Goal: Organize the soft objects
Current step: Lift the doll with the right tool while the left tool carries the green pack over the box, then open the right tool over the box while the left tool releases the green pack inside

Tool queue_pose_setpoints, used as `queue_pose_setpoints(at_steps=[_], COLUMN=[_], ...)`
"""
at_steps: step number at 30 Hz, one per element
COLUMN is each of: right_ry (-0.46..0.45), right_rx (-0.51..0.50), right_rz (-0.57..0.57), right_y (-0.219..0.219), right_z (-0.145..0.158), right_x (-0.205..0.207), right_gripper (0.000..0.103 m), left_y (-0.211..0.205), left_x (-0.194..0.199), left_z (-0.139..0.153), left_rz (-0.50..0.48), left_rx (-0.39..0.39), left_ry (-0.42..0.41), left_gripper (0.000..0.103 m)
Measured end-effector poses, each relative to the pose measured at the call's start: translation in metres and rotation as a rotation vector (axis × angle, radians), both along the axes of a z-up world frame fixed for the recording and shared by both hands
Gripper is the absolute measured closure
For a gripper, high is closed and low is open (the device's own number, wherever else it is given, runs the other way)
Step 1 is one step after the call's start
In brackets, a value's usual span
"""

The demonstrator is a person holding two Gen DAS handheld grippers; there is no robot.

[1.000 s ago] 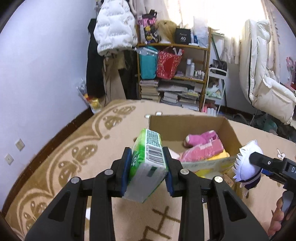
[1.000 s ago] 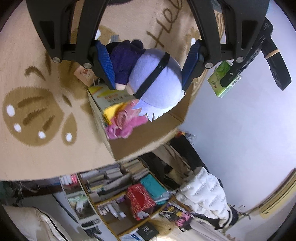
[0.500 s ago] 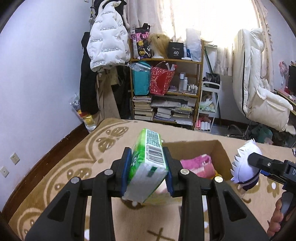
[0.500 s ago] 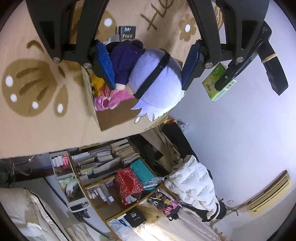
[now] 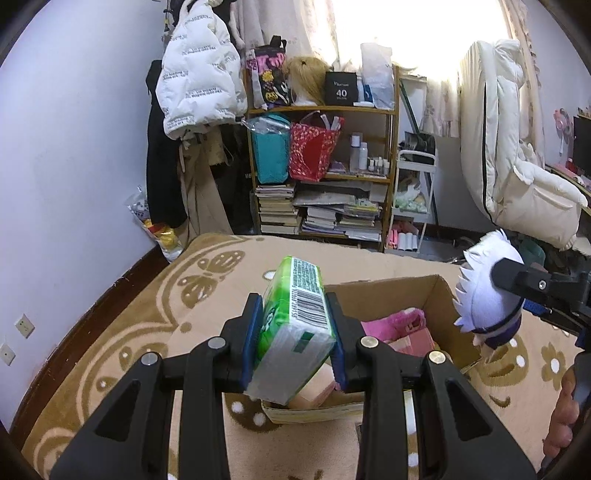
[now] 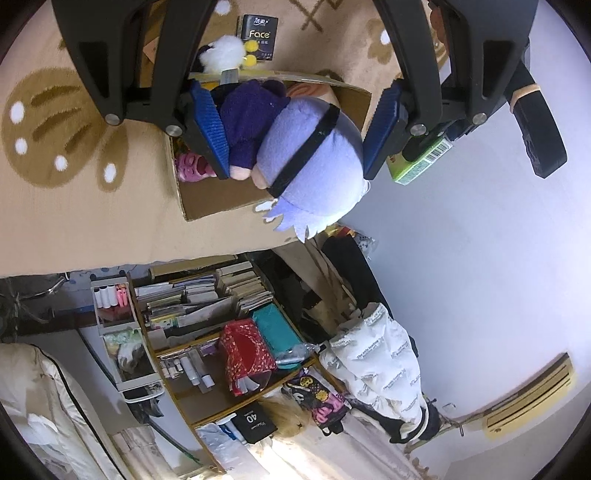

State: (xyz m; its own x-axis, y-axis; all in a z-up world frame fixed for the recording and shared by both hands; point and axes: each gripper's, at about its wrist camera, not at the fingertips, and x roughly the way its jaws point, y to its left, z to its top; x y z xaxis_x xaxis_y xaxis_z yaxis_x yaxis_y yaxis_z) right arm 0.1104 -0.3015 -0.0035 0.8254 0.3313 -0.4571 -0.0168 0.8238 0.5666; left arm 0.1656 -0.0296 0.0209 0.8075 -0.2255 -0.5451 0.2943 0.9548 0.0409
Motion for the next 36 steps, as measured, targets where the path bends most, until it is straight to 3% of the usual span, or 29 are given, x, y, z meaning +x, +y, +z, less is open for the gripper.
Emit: queue_pose_setpoints(at_steps=[12,19,36], right_ry=[0.058,0.091,0.125], right_rx=[-0.062,-0.066,-0.07], right_rz=[0.019,0.026,0.022], right_y=[0.009,0.01,0.01], right_z=[-0.02,-0.03,-0.04], right_x=[0.019,0.021,0.021], right_gripper=[0.028,0.028,0.02], left_y=[-0.011,-0.009,-0.009], left_x=[0.016,0.022,0.027], left_z=[-0.023,-0.036,-0.054], left_rz=[-0.015,-0.028,-0.003], left_rx=[0.013,-0.03,0.007], left_ry=[0.054,0.118,0.16], left_gripper=[0.071,0.071,0.067])
